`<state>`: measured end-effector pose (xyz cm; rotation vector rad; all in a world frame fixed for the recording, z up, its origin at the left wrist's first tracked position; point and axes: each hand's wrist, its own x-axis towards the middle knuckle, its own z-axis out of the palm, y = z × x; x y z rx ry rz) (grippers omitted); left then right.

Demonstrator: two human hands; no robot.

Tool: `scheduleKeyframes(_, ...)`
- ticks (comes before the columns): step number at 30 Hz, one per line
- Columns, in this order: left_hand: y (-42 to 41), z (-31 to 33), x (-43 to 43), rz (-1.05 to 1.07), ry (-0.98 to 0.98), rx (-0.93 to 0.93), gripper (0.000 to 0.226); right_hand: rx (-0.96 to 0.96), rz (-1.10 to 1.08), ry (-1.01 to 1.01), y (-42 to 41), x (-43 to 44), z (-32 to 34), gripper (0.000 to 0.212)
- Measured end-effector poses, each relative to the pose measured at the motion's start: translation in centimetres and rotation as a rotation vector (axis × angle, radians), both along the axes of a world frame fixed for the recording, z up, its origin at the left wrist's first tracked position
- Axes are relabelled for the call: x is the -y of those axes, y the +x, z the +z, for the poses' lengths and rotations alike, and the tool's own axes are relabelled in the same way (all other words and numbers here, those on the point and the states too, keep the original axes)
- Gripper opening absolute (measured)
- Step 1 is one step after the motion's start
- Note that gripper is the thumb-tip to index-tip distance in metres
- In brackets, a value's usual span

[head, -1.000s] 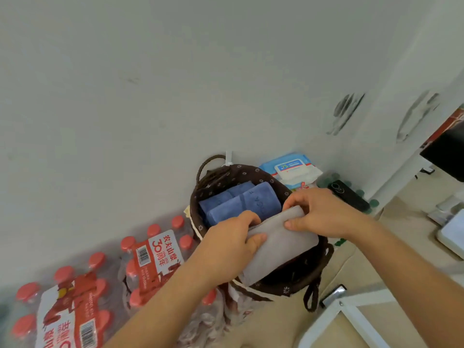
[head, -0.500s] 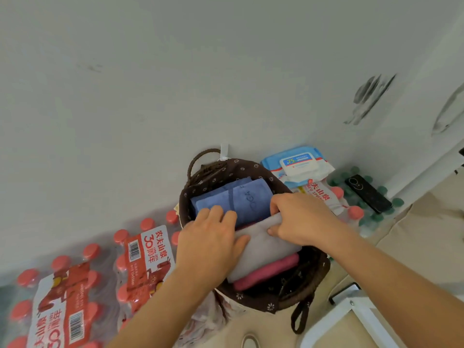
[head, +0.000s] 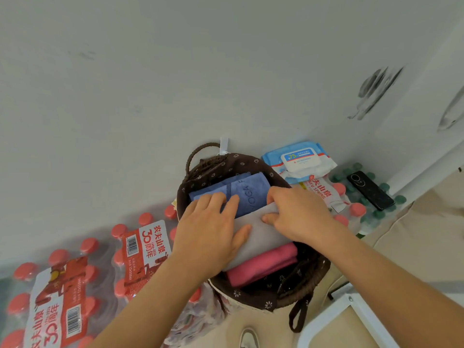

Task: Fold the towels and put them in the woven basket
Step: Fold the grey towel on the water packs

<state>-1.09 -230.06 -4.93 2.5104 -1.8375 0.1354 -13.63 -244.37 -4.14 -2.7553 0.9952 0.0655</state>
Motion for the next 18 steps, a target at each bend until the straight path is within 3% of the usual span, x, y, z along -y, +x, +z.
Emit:
scheduleKeyframes(5,-0.6,-1.1,0.5,0.026,0.132,0.046,0.063,0.142,0.155,-0.332,0.0,-0.3,-0.4,0.059)
scheduleKeyframes(9,-0.4,-1.9,0.7,0.001,0.181,0.024,0.062,0.112,0.450,-0.290,-0.2,0.6,-1.8,0.046)
scheduleKeyframes(13,0.0,-2.2,0.9,0.008,0.293,-0.048,0.083,-0.119,0.441,-0.257,-1.2,1.6,-3.1,0.061)
scheduleKeyframes(18,0.2,-2.0,1.0,-0.009,0.349,-0.021,0.086,-0.108,0.411,-0.230,-0.8,1.7,-3.1,0.062)
